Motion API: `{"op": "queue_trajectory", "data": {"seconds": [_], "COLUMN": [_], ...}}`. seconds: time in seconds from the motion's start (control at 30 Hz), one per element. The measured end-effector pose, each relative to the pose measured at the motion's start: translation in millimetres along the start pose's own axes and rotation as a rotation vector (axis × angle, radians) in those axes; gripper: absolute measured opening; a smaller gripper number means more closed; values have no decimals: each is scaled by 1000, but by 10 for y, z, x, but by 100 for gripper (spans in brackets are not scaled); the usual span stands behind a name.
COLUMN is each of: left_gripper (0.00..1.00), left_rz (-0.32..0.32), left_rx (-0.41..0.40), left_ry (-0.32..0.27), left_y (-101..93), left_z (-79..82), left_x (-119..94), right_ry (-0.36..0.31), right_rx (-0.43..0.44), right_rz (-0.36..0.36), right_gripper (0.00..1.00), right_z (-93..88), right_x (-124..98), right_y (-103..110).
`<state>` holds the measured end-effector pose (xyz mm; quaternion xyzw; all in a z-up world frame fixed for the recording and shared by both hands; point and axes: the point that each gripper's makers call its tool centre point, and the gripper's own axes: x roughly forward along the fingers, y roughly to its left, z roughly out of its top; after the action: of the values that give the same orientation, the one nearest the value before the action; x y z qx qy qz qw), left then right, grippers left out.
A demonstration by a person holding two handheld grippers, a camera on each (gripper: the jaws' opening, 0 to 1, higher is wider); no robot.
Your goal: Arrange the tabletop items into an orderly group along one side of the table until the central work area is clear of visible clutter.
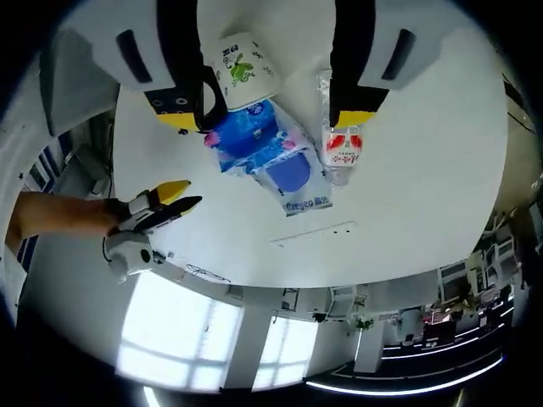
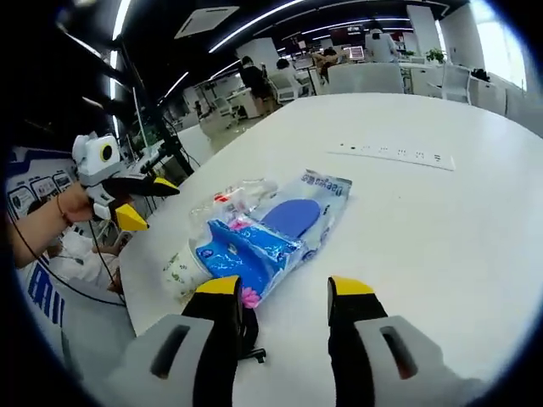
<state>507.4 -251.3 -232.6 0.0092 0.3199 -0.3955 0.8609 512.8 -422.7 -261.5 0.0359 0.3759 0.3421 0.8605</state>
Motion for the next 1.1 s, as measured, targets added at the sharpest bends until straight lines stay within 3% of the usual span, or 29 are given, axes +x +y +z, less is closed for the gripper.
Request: {"op": "queue_trajectory", "data": {"seconds": [0.47,0.57,0.7,0.77,1.0,1.1], "left_gripper": [39,37,29,27,23,21], "left_rz": [1,-4,30,21,35,30], "left_rx": [10,-25,1,-41,-53,-77], "left_ry": [65,80,128,131,195,192], "left_y": [49,39,102,96,124,128], "left_z": [-83,-104,-178,-189,-322,-325], "left_x": [287,356,416,448,540,571], "right_ry": [38,49,64,70,86,89], "right_rx": [21,26,36,41,50,56], "right_rz": [0,0,-5,-5,-6,-8], "right_gripper": [32,31,29,28,26,24], "right_z": [-69,-91,-124,-141,-180,-191], "right_x": [255,308,366,396,464,478], "right_y": [18,29,32,23,0,2]}}
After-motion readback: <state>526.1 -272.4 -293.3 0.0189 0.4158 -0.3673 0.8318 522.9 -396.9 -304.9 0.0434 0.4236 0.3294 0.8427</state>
